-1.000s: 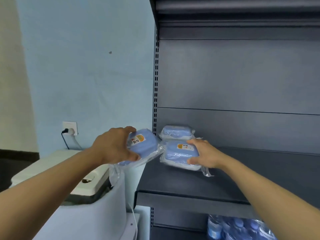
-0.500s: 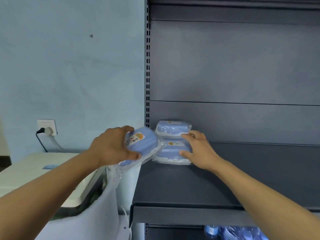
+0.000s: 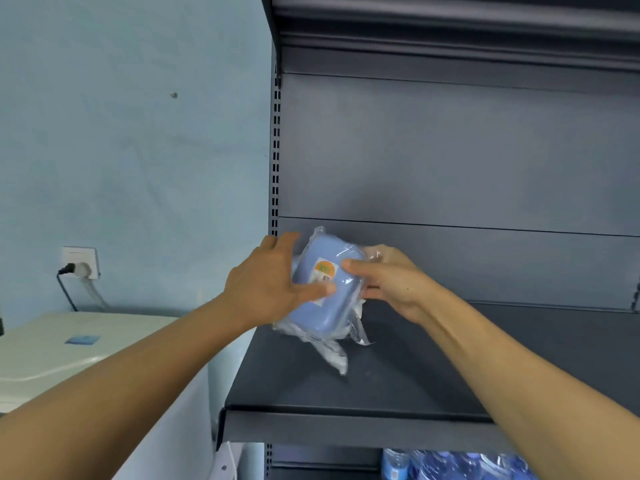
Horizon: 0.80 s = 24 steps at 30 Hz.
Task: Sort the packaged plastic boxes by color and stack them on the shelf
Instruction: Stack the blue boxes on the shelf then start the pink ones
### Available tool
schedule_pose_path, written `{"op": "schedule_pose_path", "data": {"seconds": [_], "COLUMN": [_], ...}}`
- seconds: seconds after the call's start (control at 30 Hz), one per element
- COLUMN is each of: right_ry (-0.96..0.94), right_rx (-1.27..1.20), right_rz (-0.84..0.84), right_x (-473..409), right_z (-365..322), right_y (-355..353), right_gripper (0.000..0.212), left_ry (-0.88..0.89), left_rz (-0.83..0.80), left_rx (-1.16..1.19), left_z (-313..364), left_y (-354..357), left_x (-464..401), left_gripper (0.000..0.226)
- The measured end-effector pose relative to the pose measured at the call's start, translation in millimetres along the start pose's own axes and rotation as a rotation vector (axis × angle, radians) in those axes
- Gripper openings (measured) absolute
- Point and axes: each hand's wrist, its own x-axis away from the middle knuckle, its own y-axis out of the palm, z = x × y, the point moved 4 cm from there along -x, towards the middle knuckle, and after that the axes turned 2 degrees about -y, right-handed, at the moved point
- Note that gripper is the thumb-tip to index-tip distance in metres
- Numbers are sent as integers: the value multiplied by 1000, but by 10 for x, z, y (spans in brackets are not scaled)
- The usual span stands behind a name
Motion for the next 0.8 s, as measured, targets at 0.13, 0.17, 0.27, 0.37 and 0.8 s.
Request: {"op": "schedule_pose_path", "data": {"seconds": [0.13, 0.17, 0.27, 0.37, 0.8], "right_ry": [-91, -111, -120, -196, -72], "right_rx": [-49, -48, 111, 416, 725], "right_rz": [-164, -159, 92, 256, -170], "right_x": [31, 26, 6, 97, -606], "right_z": [-197, -238, -271, -222, 404], "right_y": [-83, -71, -92, -74, -135], "right_gripper": [41, 41, 48, 64, 59], "left_ry": [-73, -106, -232, -443, -619], "left_rz": [-148, -205, -192, -23, -100], "left_rx": [545, 654, 834, 945, 749], "left_z": [108, 128, 98, -57, -715], "left_y": [-125, -117, -45, 50, 367], "left_x": [-79, -92, -147, -227, -294], "left_gripper": [65, 52, 34, 44, 32]}}
